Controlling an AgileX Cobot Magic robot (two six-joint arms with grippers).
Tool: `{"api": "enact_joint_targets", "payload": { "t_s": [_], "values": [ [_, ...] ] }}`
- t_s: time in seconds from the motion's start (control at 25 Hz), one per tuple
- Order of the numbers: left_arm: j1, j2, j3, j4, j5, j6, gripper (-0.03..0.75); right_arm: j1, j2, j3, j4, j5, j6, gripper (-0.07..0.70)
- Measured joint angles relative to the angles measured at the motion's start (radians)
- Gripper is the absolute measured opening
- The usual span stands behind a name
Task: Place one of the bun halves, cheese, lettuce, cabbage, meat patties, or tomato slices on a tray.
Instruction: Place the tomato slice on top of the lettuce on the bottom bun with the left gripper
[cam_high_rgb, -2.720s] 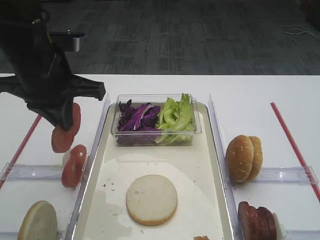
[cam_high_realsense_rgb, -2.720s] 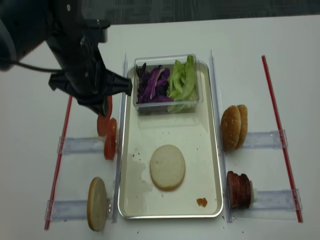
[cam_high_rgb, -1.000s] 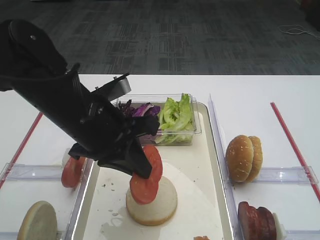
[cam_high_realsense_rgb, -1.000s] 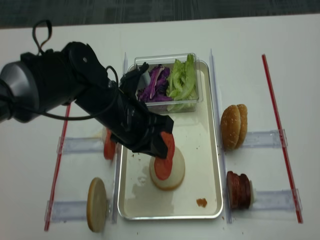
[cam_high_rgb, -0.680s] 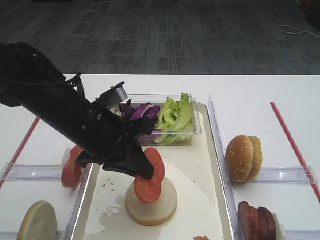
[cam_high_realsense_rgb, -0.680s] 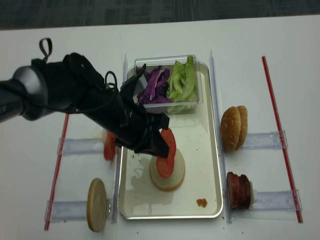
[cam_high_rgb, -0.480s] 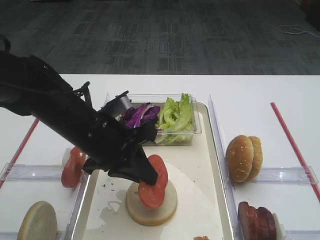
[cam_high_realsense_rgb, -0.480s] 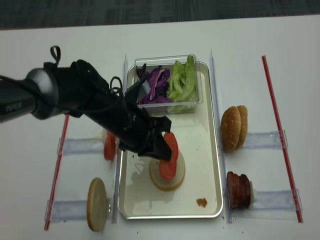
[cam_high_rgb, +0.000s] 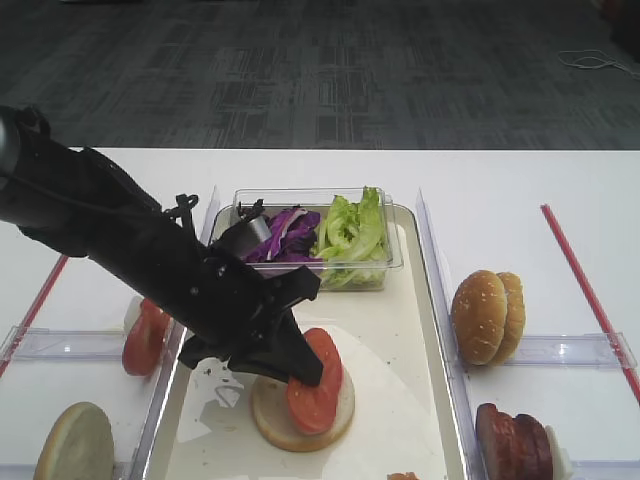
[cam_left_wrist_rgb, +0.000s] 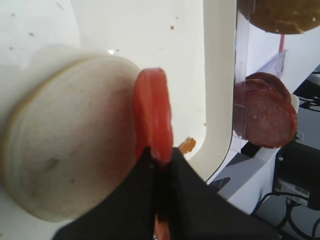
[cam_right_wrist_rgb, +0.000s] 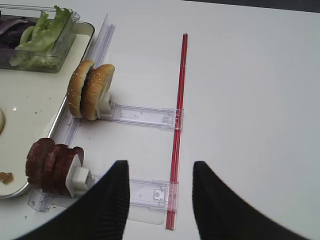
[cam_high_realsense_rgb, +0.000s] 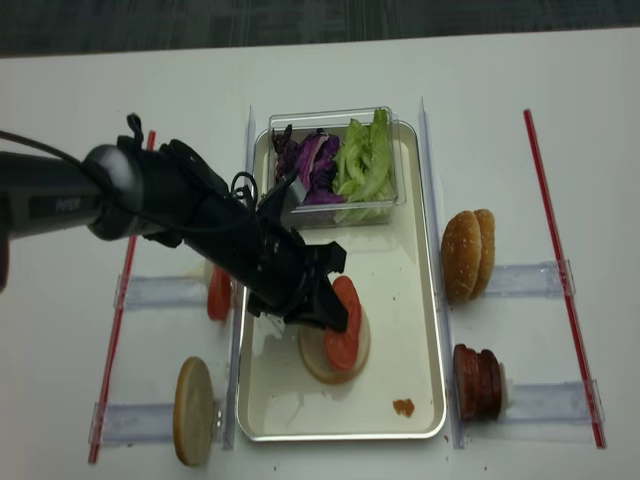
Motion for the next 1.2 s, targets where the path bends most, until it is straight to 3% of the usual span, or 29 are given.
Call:
{"api": "enact_joint_targets", "payload": {
  "t_s": [0.64, 0.92, 1.2],
  "values": [
    [0.000, 0.014, 0.000, -0.006, -0.030, -0.023, 0.013, 0.000, 0.000, 0.000, 0.000, 0.000, 0.000, 0.326],
    [0.000, 0.014, 0.000, 0.006, -0.036, -0.047, 0.121, 0.000, 0.000, 0.000, 0.000, 0.000, -0.004, 0.326],
    [0.000, 0.014, 0.000, 0.054, -0.052, -0.087, 0.164, 0.000, 0.000, 0.000, 0.000, 0.000, -0.004, 0.326]
  ]
}}
